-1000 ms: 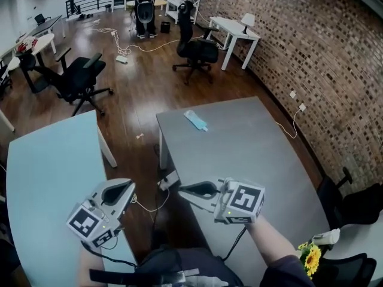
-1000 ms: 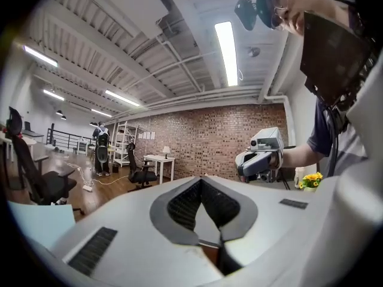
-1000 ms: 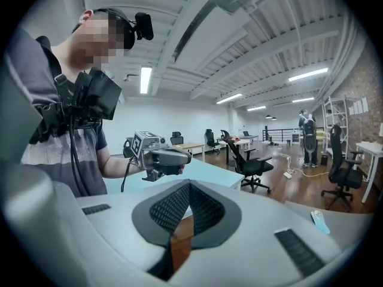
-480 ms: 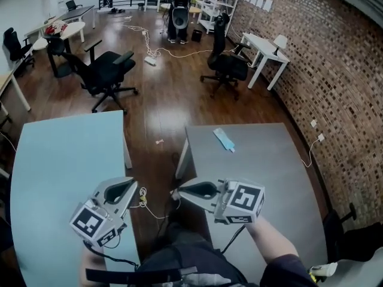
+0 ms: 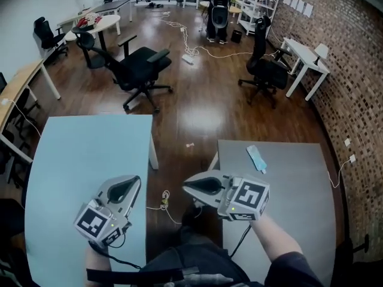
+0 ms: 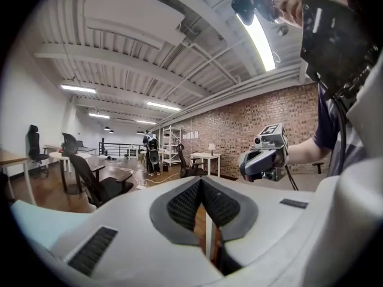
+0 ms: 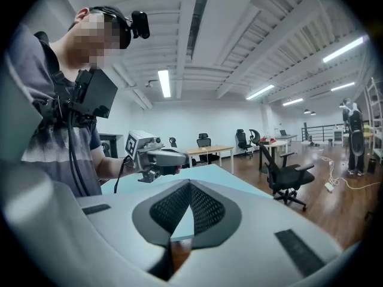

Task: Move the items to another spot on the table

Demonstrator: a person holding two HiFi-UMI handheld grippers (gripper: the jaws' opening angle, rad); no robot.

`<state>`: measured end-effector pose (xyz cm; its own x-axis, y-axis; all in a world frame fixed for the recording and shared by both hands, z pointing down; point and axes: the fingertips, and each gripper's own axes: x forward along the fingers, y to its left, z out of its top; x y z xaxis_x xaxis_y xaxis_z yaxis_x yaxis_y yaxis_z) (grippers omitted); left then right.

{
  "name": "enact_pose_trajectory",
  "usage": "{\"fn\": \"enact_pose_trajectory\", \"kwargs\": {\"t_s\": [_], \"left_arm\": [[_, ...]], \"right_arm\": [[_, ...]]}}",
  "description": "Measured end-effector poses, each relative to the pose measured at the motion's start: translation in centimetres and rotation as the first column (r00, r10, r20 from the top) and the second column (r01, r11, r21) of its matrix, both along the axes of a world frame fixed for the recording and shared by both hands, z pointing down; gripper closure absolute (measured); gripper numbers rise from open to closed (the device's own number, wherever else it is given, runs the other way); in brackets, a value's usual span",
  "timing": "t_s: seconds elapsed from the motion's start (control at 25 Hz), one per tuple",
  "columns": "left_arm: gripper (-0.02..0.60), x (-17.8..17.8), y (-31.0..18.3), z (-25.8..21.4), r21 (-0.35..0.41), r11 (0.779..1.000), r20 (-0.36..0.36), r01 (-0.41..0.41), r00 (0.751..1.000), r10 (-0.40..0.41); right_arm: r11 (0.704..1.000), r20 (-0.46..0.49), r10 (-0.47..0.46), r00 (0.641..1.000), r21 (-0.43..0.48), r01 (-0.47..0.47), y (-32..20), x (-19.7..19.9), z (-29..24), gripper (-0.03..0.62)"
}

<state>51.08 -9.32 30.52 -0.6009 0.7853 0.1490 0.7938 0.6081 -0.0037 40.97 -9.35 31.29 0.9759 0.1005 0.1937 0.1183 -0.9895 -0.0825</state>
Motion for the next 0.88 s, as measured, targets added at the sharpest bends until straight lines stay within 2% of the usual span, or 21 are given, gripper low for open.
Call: {"fn": "enact_pose_trajectory", "kwargs": {"t_s": [0.12, 0.24, 0.4, 0.6, 0.88], "left_arm": [[0.571, -1.0, 3.7, 0.1, 0.008, 0.999, -0.043, 0.035, 0.999, -0.034], [0.571, -1.9, 6.3, 0.1, 0.047, 0.996, -0.082, 0.077, 0.994, -0.073], [0.571, -3.9, 9.6, -0.2, 0.063, 0.994, -0.145, 0.087, 0.986, -0.077], [0.572, -8.3, 11.8, -1.0, 0.062, 0.998, -0.171, 0.006, 0.985, 0.005], [0.572, -11.6, 14.2, -0.6, 0.097, 0.993, -0.166, -0.060, 0.983, 0.076]], "right_arm": [[1.000, -0.064, 0.004, 0.998, 0.013, -0.003, 4.3, -0.8, -0.1, 0.599], [1.000, -0.117, -0.009, 0.993, 0.009, 0.010, 7.8, -1.7, 0.1, 0.599], [1.000, -0.187, -0.012, 0.982, 0.002, 0.012, 11.2, -3.5, -0.2, 0.597], [0.999, -0.240, -0.010, 0.971, 0.027, 0.017, 13.3, -5.6, 0.6, 0.597], [1.000, -0.235, 0.026, 0.972, 0.010, -0.024, 14.0, -8.2, 1.9, 0.597]]}}
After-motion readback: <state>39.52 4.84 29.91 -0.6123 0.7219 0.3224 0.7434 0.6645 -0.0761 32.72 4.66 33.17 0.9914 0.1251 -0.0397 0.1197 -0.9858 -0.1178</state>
